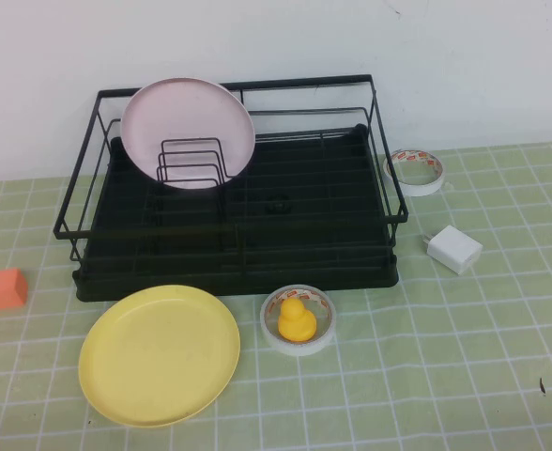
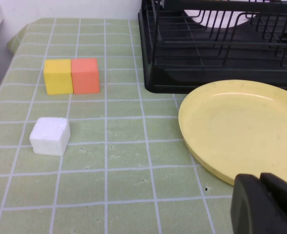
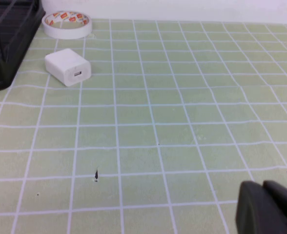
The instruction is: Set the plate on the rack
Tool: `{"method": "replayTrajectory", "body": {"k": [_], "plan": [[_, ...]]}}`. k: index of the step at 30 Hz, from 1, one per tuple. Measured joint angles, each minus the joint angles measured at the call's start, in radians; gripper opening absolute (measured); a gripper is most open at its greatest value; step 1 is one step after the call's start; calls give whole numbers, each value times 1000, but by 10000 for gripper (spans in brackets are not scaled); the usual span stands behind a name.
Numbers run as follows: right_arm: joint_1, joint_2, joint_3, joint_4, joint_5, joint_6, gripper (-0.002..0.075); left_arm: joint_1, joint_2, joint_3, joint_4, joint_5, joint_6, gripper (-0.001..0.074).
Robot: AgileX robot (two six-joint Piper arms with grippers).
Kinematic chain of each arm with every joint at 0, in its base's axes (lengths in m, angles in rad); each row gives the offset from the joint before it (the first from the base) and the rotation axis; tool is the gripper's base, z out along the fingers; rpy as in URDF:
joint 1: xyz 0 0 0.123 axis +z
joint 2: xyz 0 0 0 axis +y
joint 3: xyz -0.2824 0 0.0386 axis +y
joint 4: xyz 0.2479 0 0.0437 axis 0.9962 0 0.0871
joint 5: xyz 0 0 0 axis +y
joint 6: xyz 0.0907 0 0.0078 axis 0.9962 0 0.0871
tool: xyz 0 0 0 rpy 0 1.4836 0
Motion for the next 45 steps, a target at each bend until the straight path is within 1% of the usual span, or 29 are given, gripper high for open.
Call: {"method": "replayTrajectory", "body": {"k": [34, 39, 41, 44, 45], "plan": [[0, 0, 0, 0, 0, 0, -2, 0, 0, 2, 4, -8, 0, -1], [0, 0, 0, 0, -7, 0, -2, 0, 0, 10, 4, -81, 0, -2], [0, 0, 4, 0, -32, 0, -2, 0, 0, 10, 4, -144, 0, -3], [0, 0, 10, 0, -141, 0, -2, 0, 0, 10, 4, -283, 2, -2], [0, 0, 10, 0, -204, 0, -2, 0, 0, 10, 4, -336, 2, -2]]}}
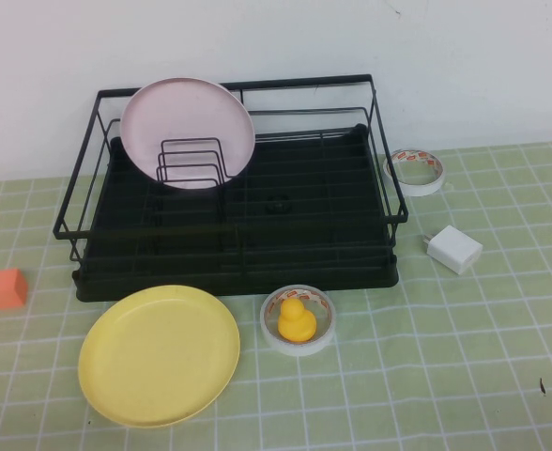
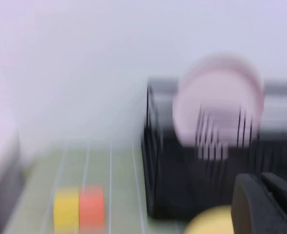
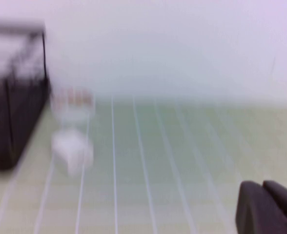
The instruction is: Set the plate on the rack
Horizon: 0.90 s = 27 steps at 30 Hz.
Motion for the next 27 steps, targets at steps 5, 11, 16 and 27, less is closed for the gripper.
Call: {"method": "replayTrajectory", "body": {"k": [5, 11, 16, 27], "plan": [[0, 0, 0, -1, -333, 0, -2, 0, 0, 0, 0, -218, 6, -2], [0, 0, 0, -5, -611, 1, -2, 0, 0, 0, 0, -396, -2, -2], [0, 0, 0, -5, -723, -1, -2, 0, 0, 0, 0, -480, -51, -2], [0, 2, -240, -44, -237, -36, -2, 0, 46, -363, 10, 162, -156, -2]]}}
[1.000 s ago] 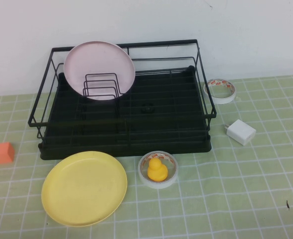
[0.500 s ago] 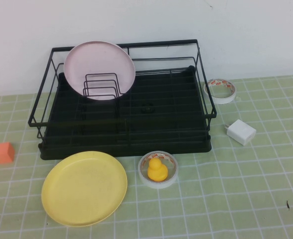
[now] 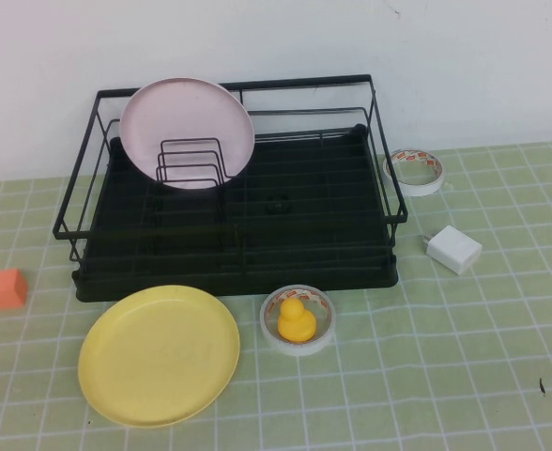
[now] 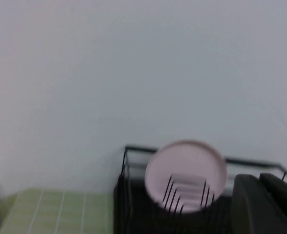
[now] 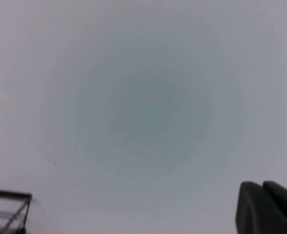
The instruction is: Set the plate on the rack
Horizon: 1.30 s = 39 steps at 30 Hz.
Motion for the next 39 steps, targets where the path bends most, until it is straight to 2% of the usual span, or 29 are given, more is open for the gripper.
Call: {"method": "replayTrajectory", "body": {"k": [5, 8, 11, 17, 21, 23, 27, 29, 35, 39], "plan": [[0, 129, -180, -33, 338, -20, -2, 0, 205, -190, 141, 350, -55, -2], [0, 254, -256, 15, 496, -27, -2, 0, 321, -239, 259, 473, -134, -2], [0, 410, -318, 125, 620, -103, -2, -2, 413, -246, 317, 521, -195, -2], [0, 722, -384, 470, 755, -335, -2, -20, 496, -246, 236, 571, -241, -2], [0, 936, -390, 816, 758, -584, -2, -20, 512, -244, 189, 603, -264, -2], [14, 1037, -390, 969, 744, -700, -1, -20, 500, -224, 187, 564, -281, -2], [128, 1186, -392, 1155, 647, -827, -1, -20, 461, -152, 184, 470, -310, -2], [232, 1260, -412, 1218, 593, -862, -1, -20, 452, -106, 185, 442, -329, -2], [536, 1486, -549, 1317, 469, -888, -1, -20, 450, -56, 185, 400, -365, -2], [640, 1638, -678, 1374, 440, -890, -1, -20, 450, -56, 185, 357, -365, -2]]}}
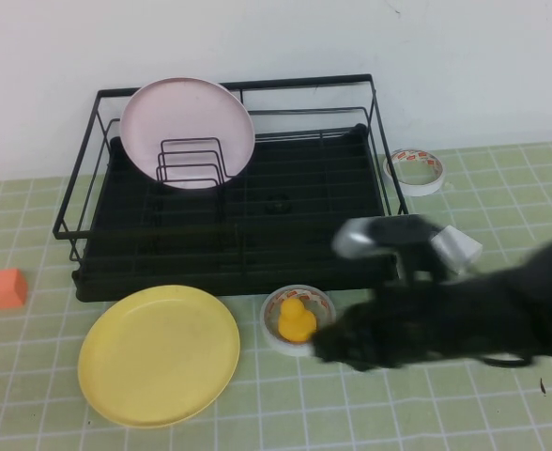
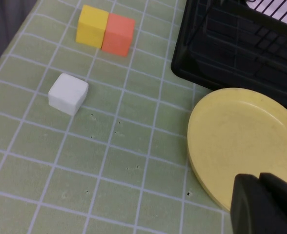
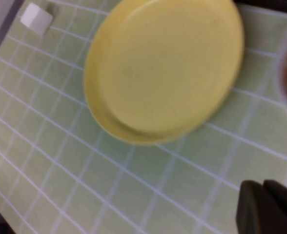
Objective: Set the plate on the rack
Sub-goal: Pick up the plate from the table
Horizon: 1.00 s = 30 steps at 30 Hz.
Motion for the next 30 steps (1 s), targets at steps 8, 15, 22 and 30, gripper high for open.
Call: {"method": "replayTrajectory", "body": {"k": [8, 15, 22, 30], "plan": [[52, 264, -231, 111, 21, 4, 0, 0, 0, 0, 2, -3, 0, -2], [52, 419, -359, 118, 90, 36, 0, 0, 0, 0, 2, -5, -3, -2], [52, 505, -397, 118, 133, 70, 134, 0, 0, 0, -8, -7, -3, -2], [52, 520, -401, 137, 129, 88, 347, 0, 0, 0, -14, -9, -3, -2]]}}
